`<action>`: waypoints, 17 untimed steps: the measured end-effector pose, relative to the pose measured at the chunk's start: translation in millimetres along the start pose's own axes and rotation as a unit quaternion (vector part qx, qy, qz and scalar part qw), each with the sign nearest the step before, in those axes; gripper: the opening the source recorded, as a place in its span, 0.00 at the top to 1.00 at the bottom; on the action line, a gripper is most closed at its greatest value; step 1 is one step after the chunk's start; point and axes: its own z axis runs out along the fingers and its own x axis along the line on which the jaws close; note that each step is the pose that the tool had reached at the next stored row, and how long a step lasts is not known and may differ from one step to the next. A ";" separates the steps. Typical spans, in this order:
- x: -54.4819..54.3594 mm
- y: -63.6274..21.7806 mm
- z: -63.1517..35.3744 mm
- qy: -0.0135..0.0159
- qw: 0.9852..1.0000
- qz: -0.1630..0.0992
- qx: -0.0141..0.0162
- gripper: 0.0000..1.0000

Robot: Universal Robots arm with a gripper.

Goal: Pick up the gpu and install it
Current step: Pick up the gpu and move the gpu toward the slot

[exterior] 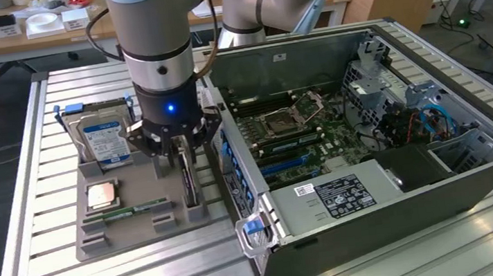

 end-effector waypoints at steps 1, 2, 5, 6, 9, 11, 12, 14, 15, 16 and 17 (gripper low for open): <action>0.0 -0.1 2.0 0.000 1.000 0.000 0.000 0.58; 0.0 -0.2 3.8 0.000 1.000 0.000 0.000 0.58; 0.2 -0.4 8.6 0.000 1.000 0.000 0.000 0.58; 0.2 -0.5 10.2 0.000 1.000 0.000 0.000 0.58; 0.3 -0.7 15.1 0.000 1.000 0.000 0.000 0.58; 0.4 -0.9 18.8 0.000 1.000 0.000 0.000 0.58; 0.4 -1.0 20.6 0.000 1.000 0.000 0.000 0.58; 0.5 -1.1 23.4 0.000 1.000 0.000 0.000 0.58; 0.5 -1.1 23.4 0.000 1.000 0.000 0.000 0.58; 0.5 -1.1 23.3 0.000 1.000 0.000 0.000 0.58; 0.5 -1.1 23.4 0.000 1.000 0.000 0.000 0.58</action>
